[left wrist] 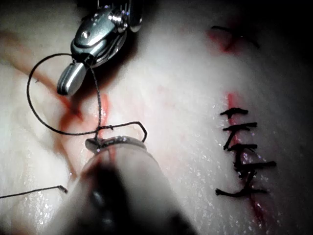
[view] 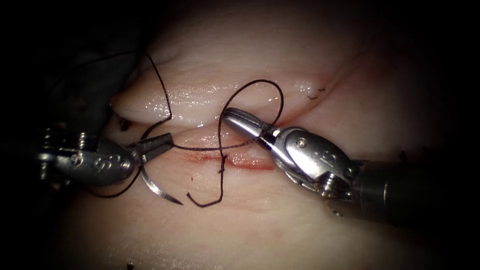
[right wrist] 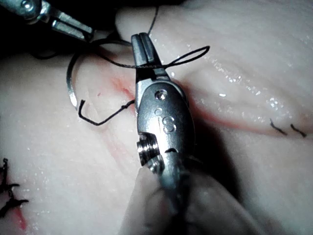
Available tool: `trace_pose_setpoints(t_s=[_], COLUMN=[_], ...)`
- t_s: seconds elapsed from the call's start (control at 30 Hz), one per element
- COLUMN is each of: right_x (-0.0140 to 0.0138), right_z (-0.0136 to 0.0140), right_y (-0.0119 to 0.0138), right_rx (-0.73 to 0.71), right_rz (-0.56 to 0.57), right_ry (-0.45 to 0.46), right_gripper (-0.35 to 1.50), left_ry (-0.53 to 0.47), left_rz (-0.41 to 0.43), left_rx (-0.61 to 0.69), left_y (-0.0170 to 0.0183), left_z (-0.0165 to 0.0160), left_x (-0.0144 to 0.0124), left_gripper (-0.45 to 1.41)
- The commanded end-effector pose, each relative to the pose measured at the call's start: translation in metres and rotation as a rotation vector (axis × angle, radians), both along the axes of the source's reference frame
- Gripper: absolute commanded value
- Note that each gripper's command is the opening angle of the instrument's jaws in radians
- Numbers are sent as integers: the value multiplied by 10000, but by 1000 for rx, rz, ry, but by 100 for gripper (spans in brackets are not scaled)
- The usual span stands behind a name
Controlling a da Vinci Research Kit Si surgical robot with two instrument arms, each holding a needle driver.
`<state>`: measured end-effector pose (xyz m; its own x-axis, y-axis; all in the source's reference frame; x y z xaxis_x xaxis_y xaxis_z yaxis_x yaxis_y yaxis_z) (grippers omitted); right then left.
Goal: Wound Closure
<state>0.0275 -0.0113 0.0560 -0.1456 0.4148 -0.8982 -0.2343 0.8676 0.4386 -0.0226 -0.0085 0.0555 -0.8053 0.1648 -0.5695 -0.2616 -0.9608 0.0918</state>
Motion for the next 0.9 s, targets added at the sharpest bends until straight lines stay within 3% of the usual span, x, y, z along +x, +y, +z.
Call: trace_pose_setpoints(t_s=[0.03, 0.27, 0.6, 0.77, 0.9], right_x=[7, 13, 32, 47, 52], right_z=[0, -21, -29, -25, -23], right_y=[2, 3, -9, -8, -8], right_rx=[3, 5, -42, -84, -108], right_rz=[-3, -125, -433, -521, -509], right_ry=[17, 138, 91, 78, 54], right_gripper=[-35, -35, -35, -35, -35], left_ry=[14, 94, 151, 158, 166], left_rz=[9, 23, 0, -3, -7], left_rx=[3, 6, -11, -12, -18], left_y=[-6, 5, 40, 42, 35], left_z=[12, 49, 66, 67, 66], left_x=[-5, -5, -4, -11, -16], left_gripper=[-45, -45, -45, -45, -45])
